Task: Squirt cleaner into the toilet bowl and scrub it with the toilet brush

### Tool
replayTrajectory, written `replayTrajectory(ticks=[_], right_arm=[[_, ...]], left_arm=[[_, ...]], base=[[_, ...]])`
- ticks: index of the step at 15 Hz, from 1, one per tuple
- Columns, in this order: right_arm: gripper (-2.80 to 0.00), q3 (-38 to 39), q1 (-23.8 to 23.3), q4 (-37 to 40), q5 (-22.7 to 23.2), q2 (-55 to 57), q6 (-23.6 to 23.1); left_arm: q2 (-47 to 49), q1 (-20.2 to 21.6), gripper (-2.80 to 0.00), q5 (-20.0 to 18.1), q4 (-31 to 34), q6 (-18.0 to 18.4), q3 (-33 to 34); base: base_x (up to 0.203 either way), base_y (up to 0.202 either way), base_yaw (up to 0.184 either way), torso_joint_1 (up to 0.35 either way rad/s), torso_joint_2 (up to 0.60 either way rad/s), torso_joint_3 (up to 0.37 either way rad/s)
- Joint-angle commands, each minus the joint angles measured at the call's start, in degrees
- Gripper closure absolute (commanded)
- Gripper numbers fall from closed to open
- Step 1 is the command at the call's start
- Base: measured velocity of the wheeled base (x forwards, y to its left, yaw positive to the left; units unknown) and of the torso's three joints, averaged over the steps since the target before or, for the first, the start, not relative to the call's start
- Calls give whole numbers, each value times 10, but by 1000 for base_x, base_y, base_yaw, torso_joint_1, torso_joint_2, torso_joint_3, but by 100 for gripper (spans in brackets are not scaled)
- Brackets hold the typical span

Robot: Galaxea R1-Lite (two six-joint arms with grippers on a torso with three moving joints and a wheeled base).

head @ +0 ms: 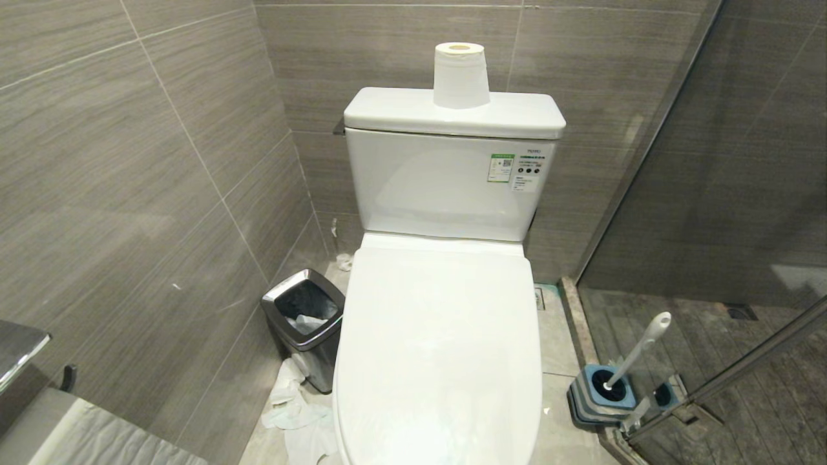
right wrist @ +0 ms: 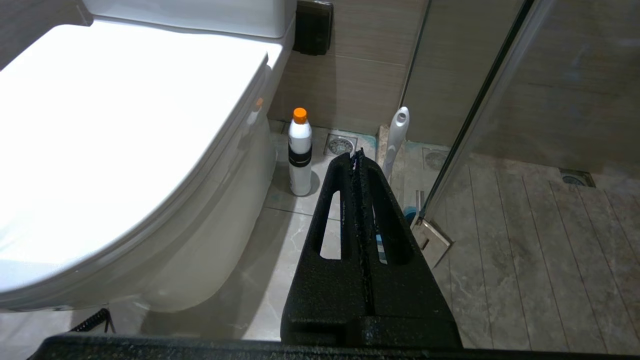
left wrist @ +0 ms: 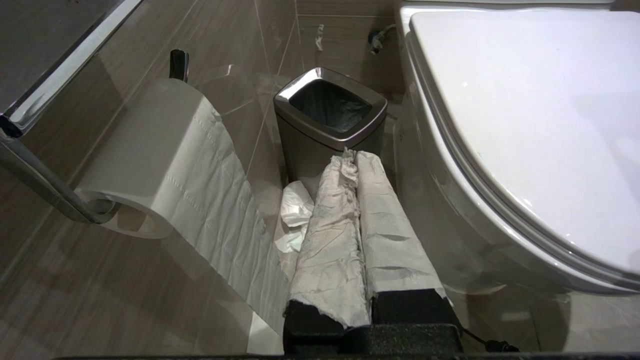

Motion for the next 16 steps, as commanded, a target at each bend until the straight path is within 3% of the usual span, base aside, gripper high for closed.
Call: replayTrajectory(ticks=[1,16], right_arm=[[0,14,0,-1,0,0,0],[0,15,0,-1,0,0,0]], left_arm=[[1,0,0,0,0,0,1],[1,0,0,0,0,0,1]], base=[[0,0,0,0,0,0],[0,0,0,0,0,0]])
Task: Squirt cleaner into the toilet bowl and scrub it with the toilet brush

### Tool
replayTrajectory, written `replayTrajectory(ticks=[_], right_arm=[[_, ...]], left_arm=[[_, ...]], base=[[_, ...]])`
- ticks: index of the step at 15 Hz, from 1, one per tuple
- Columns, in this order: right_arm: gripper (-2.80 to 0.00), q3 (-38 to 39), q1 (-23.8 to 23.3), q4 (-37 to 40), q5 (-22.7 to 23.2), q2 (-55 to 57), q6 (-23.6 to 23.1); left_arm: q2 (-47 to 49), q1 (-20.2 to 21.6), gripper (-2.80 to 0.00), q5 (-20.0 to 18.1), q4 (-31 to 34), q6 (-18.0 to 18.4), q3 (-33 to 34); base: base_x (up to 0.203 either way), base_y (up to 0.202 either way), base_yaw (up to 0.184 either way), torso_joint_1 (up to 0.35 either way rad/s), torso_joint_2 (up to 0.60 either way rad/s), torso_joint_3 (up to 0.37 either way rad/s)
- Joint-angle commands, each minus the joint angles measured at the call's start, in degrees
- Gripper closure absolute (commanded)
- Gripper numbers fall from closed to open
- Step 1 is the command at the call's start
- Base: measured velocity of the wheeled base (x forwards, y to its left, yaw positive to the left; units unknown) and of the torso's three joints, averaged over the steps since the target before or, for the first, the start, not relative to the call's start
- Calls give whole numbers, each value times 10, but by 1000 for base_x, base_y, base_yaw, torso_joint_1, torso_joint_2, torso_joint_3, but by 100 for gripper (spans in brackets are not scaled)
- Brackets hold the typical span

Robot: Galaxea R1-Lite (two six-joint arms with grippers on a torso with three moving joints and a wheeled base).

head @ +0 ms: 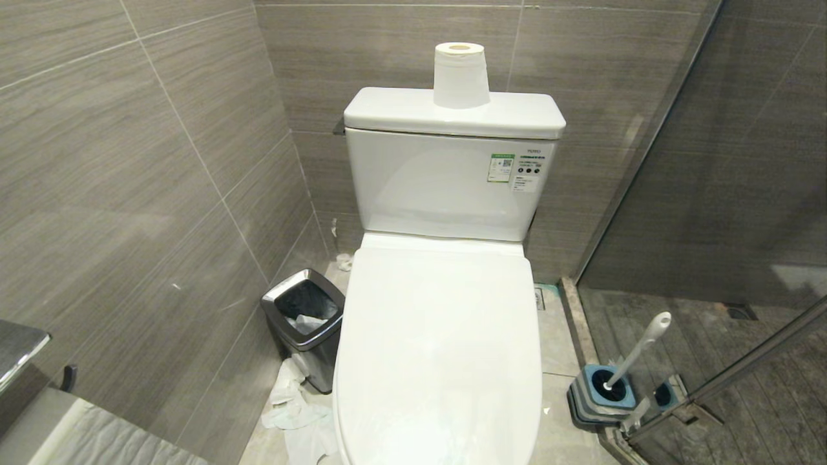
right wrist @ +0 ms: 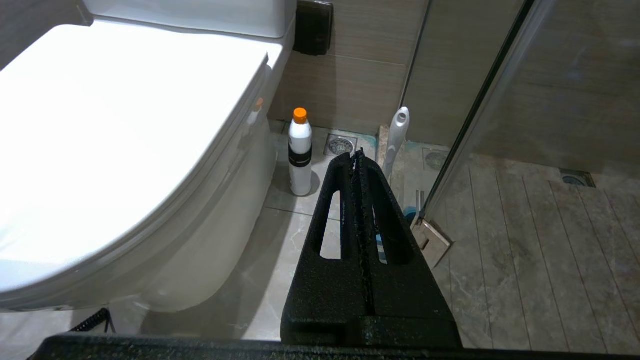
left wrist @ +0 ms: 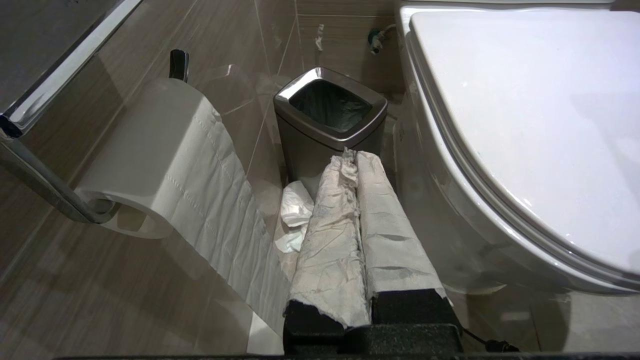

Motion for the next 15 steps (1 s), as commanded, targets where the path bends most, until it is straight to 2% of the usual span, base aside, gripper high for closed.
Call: replayTrajectory(ticks=[1,15], right_arm=[[0,15,0,0,0,0,0],[0,14,0,0,0,0,0]], left_arm=[[1,0,0,0,0,0,1],[1,0,0,0,0,0,1]], base=[[0,0,0,0,0,0],[0,0,0,0,0,0]])
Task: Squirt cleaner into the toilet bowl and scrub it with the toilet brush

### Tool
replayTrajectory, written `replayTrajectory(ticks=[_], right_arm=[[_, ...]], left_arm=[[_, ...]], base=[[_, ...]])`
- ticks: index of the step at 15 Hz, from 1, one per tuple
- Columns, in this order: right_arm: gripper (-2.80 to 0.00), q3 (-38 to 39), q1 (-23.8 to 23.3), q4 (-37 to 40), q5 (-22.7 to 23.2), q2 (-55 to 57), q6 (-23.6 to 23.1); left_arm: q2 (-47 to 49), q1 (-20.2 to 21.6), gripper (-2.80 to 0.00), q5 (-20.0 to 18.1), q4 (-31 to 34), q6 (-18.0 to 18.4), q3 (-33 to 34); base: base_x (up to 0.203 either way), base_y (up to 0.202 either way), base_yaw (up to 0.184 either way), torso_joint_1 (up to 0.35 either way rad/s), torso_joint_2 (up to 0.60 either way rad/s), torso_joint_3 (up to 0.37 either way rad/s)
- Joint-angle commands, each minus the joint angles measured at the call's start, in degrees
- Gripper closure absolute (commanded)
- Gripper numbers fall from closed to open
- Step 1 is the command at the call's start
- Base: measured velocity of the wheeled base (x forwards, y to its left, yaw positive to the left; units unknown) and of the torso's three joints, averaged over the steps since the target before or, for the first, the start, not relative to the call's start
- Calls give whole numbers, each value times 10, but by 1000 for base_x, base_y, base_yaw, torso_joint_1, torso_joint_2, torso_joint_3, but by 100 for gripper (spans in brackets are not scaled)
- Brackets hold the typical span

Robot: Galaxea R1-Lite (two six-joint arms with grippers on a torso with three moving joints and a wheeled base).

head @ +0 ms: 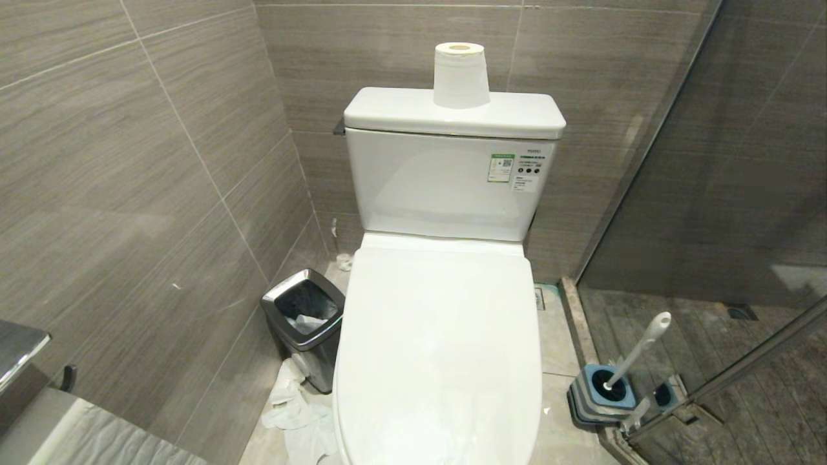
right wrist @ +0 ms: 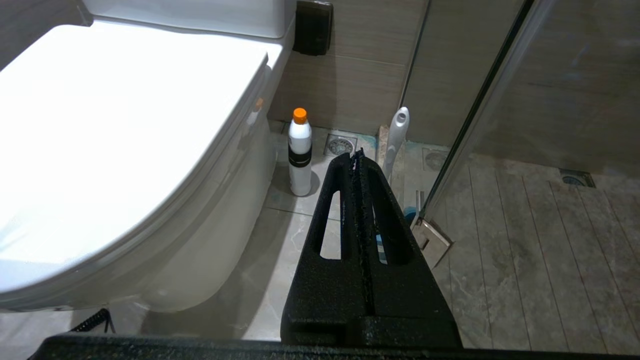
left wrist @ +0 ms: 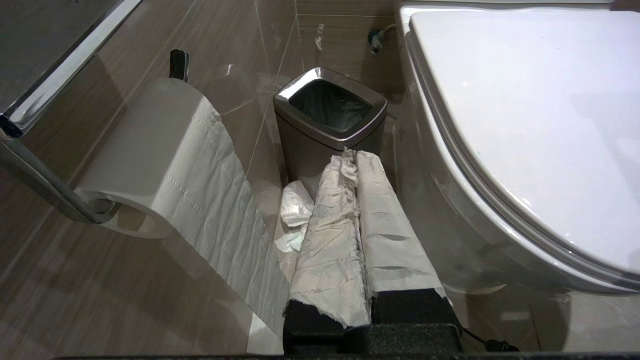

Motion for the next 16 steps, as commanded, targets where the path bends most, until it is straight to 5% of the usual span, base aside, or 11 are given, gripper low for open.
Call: replayTrajectory(ticks=[1,16], right_arm=[[0,15,0,0,0,0,0],[0,15,0,0,0,0,0]], left_arm=[[1,0,0,0,0,0,1],[1,0,0,0,0,0,1]], base=[[0,0,0,0,0,0],[0,0,0,0,0,0]])
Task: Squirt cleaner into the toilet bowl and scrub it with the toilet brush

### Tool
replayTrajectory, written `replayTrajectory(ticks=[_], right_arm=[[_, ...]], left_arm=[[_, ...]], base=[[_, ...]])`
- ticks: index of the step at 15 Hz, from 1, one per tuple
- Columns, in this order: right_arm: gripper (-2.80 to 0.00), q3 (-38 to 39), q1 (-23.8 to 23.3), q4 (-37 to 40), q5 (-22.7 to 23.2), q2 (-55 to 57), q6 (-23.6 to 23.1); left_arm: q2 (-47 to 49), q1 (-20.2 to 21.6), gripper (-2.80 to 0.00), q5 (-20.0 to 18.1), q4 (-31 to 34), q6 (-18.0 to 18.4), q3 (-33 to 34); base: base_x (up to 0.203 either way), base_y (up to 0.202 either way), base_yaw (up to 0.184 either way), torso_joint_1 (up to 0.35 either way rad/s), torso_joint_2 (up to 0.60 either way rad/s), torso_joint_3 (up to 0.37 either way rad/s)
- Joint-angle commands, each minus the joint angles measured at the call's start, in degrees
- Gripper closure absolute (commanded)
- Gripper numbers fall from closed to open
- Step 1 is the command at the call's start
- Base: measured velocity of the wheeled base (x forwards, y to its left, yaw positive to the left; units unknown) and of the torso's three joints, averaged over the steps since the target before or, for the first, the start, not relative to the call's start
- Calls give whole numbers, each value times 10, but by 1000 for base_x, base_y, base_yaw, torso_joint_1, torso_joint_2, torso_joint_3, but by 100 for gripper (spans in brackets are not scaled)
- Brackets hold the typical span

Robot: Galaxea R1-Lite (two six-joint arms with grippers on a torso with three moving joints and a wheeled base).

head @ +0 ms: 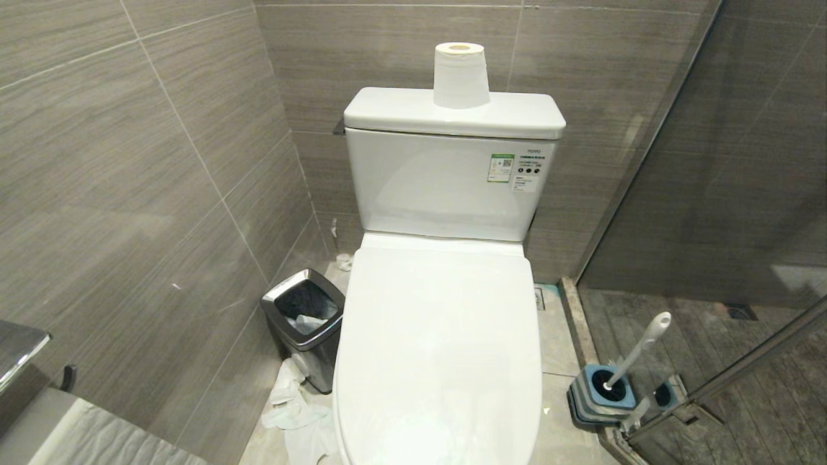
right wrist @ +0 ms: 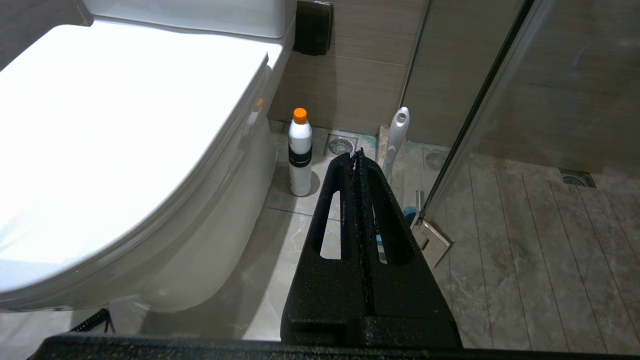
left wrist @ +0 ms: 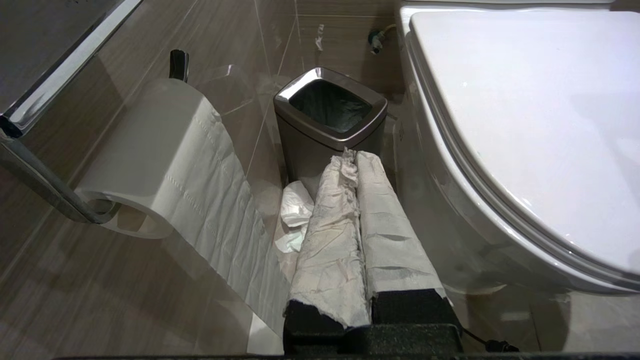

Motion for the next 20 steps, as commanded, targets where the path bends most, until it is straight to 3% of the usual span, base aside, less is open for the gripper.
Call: replayTrajectory(ticks=[1,20], right_arm=[[0,15,0,0,0,0,-1],[0,15,0,0,0,0,0]], left_arm=[[1,0,0,-1,0,0,1],[1,0,0,0,0,0,1]], base=[[0,0,0,0,0,0],[0,0,0,0,0,0]])
